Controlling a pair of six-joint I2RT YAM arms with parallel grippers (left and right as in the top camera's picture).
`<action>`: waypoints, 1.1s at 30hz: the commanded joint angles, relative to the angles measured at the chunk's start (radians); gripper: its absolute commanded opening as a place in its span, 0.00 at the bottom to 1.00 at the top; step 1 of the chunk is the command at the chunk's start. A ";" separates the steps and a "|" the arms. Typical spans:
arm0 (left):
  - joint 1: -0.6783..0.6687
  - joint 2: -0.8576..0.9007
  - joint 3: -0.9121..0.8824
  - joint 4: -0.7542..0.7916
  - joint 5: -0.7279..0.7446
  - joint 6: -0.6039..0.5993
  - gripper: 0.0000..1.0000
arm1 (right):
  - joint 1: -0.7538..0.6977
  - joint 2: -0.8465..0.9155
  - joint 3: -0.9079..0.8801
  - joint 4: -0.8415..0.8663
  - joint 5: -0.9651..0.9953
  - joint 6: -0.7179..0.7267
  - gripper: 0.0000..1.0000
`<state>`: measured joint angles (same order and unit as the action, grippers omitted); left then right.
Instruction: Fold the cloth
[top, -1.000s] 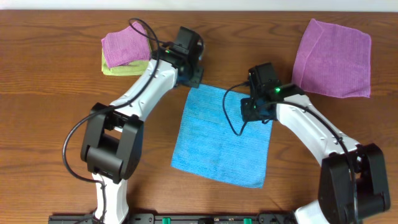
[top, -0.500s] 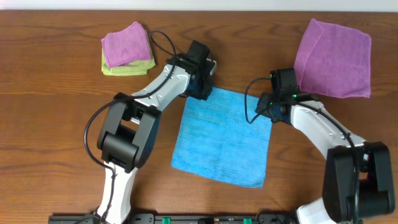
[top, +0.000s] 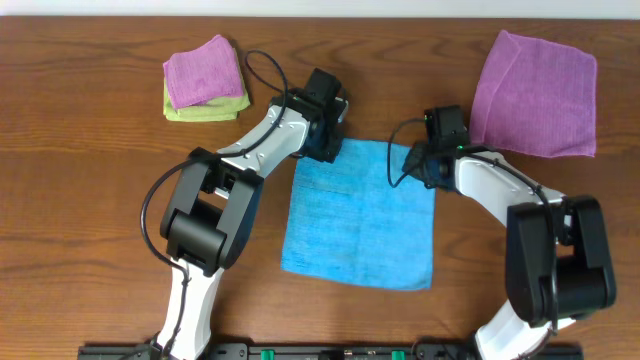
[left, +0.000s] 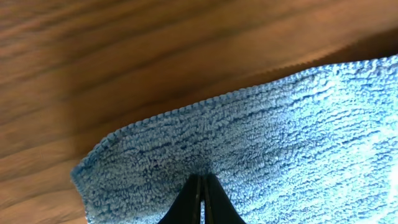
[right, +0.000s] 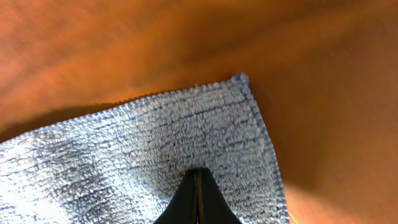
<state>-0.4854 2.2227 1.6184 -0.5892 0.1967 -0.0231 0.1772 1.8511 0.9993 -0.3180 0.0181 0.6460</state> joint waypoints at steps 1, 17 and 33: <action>0.034 0.072 -0.006 0.011 -0.147 -0.060 0.06 | 0.011 0.082 -0.045 0.035 -0.007 -0.074 0.02; 0.109 0.073 -0.006 0.097 -0.177 -0.135 0.06 | 0.010 0.152 -0.044 0.345 -0.117 -0.305 0.01; 0.119 0.006 0.050 0.025 -0.290 -0.134 0.93 | 0.014 0.098 0.124 0.045 -0.134 -0.438 0.99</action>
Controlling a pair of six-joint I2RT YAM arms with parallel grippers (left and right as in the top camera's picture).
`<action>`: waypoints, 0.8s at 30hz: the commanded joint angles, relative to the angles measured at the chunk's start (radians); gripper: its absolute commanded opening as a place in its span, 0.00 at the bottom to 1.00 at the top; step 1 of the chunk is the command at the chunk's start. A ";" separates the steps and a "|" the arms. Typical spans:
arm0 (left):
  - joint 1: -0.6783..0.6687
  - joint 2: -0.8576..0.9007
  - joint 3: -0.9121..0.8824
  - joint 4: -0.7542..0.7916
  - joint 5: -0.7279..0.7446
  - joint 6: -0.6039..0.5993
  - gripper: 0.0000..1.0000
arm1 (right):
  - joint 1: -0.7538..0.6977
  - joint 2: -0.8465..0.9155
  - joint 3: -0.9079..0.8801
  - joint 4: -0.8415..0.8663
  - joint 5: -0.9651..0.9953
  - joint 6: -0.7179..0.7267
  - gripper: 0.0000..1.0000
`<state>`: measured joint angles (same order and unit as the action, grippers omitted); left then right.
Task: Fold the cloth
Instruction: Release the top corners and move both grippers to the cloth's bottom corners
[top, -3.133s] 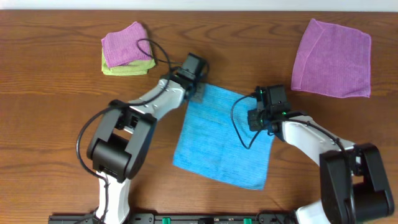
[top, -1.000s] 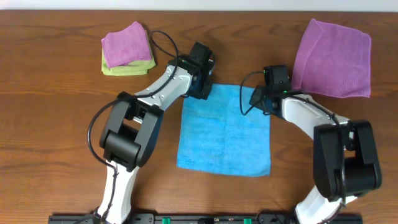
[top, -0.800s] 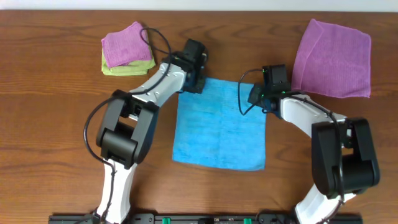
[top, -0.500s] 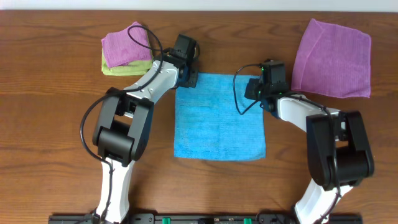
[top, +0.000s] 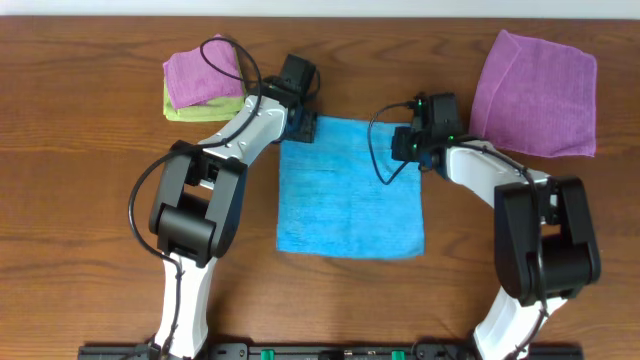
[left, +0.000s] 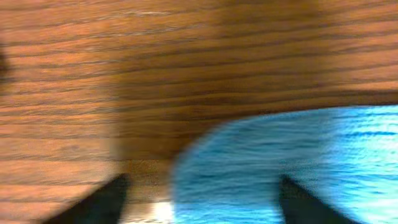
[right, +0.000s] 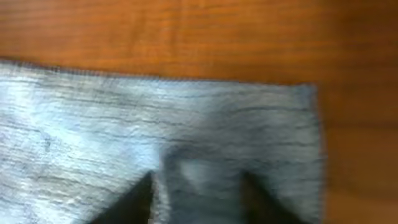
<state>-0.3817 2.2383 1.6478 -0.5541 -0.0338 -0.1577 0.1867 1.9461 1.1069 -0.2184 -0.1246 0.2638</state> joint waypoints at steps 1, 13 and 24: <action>0.016 -0.021 0.021 -0.011 -0.059 0.000 0.97 | 0.004 -0.008 0.033 -0.084 0.008 -0.056 0.99; 0.018 -0.317 0.022 -0.322 -0.040 0.063 0.95 | 0.014 -0.298 0.084 -0.468 -0.020 -0.027 0.99; 0.019 -0.588 -0.283 -0.549 0.229 0.127 0.95 | 0.026 -0.706 -0.258 -0.574 -0.178 0.172 0.99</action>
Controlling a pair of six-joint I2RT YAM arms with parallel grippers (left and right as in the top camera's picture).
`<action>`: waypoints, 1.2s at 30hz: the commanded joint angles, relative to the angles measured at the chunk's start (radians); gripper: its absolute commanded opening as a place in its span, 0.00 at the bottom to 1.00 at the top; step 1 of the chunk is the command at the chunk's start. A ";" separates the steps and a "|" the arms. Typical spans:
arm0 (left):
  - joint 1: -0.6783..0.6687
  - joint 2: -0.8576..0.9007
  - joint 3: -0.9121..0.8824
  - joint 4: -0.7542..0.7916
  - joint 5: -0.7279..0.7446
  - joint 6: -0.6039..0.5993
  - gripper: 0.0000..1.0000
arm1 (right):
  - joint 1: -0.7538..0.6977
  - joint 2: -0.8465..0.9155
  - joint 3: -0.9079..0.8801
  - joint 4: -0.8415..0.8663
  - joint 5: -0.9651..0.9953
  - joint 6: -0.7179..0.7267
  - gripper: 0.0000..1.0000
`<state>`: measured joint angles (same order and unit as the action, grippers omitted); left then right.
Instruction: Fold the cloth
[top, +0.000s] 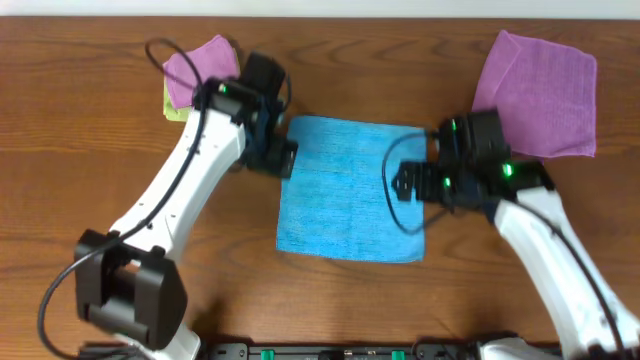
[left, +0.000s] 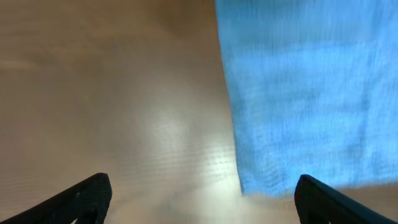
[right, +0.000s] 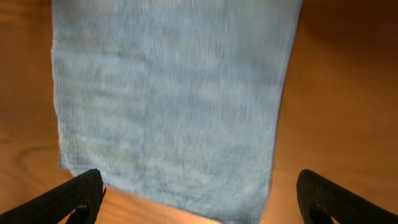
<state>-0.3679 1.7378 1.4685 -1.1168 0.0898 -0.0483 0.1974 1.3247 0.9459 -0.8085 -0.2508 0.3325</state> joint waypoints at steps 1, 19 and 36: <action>0.006 -0.132 -0.160 0.032 0.129 0.015 0.95 | 0.023 -0.135 -0.146 0.041 -0.056 0.127 0.99; 0.005 -0.413 -0.905 0.674 0.355 -0.429 0.95 | 0.155 -0.411 -0.559 0.299 0.089 0.544 0.99; -0.013 -0.264 -0.924 0.861 0.386 -0.691 0.94 | 0.155 -0.350 -0.559 0.349 0.117 0.533 0.99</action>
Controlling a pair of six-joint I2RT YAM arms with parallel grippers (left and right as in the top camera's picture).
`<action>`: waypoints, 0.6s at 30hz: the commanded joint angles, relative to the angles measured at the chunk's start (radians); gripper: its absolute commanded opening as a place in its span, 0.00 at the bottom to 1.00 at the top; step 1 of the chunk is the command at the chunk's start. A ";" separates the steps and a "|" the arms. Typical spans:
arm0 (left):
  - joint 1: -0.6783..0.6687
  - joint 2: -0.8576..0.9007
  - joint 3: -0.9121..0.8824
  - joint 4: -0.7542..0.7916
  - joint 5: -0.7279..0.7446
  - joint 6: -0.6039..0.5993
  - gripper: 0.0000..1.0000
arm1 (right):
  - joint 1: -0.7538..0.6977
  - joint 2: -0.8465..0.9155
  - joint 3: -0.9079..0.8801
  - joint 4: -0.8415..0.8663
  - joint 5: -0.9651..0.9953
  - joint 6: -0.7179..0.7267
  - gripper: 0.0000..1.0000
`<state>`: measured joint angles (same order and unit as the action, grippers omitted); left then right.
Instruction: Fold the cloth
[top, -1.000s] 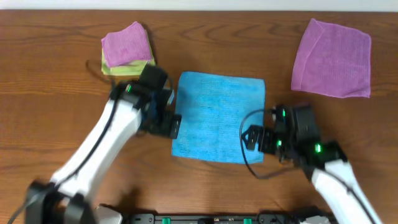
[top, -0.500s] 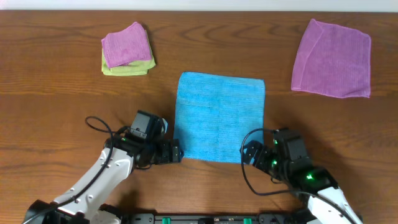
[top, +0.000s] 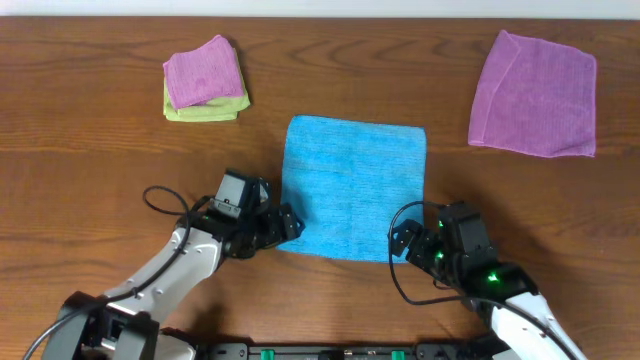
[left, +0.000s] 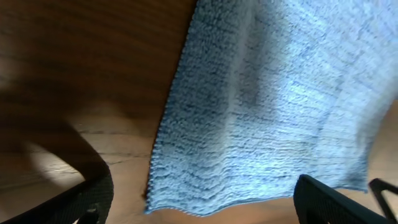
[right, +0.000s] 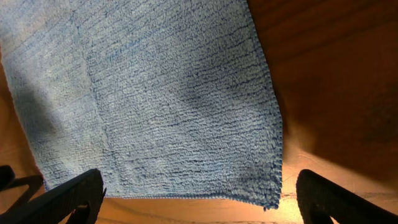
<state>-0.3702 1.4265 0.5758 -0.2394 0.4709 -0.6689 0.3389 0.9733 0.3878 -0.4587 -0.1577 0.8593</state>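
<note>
The blue cloth (top: 353, 185) lies flat and spread out in the middle of the wooden table (top: 90, 180). My left gripper (top: 286, 224) is open and low at the cloth's near left corner; in the left wrist view that corner of the cloth (left: 261, 124) lies between the spread fingers (left: 87, 193) of the gripper (left: 199, 211). My right gripper (top: 399, 239) is open at the near right corner. The right wrist view shows the cloth (right: 161, 99) and its near edge between the wide fingers (right: 339, 199) of the gripper (right: 199, 208). Neither gripper holds anything.
A folded pink cloth (top: 203, 72) sits on a folded green one (top: 200, 110) at the back left. A larger purple cloth (top: 535, 95) lies at the back right. Both arms reach in from the table's front edge.
Both grippers, open then at the cloth's left and right sides, have come down to its near corners. The cloth has stayed where it was.
At first both grippers were shut on the cloth's far corners, the cloth lying askew. Then the cloth lay squared up farther back with the grippers open at those corners. They were then open beside the cloth, and now are at its near corners.
</note>
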 joint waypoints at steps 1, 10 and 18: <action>-0.011 0.048 -0.031 -0.015 0.019 -0.080 0.94 | 0.013 0.002 -0.001 -0.001 0.027 0.003 0.99; -0.091 0.053 -0.031 0.017 0.037 -0.080 0.93 | 0.013 0.002 -0.001 0.000 0.053 0.000 0.99; -0.108 0.053 -0.031 -0.018 -0.045 -0.079 0.83 | 0.013 0.002 -0.001 -0.001 0.053 -0.001 0.99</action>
<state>-0.4728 1.4452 0.5766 -0.2226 0.5022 -0.7403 0.3389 0.9733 0.3878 -0.4583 -0.1184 0.8589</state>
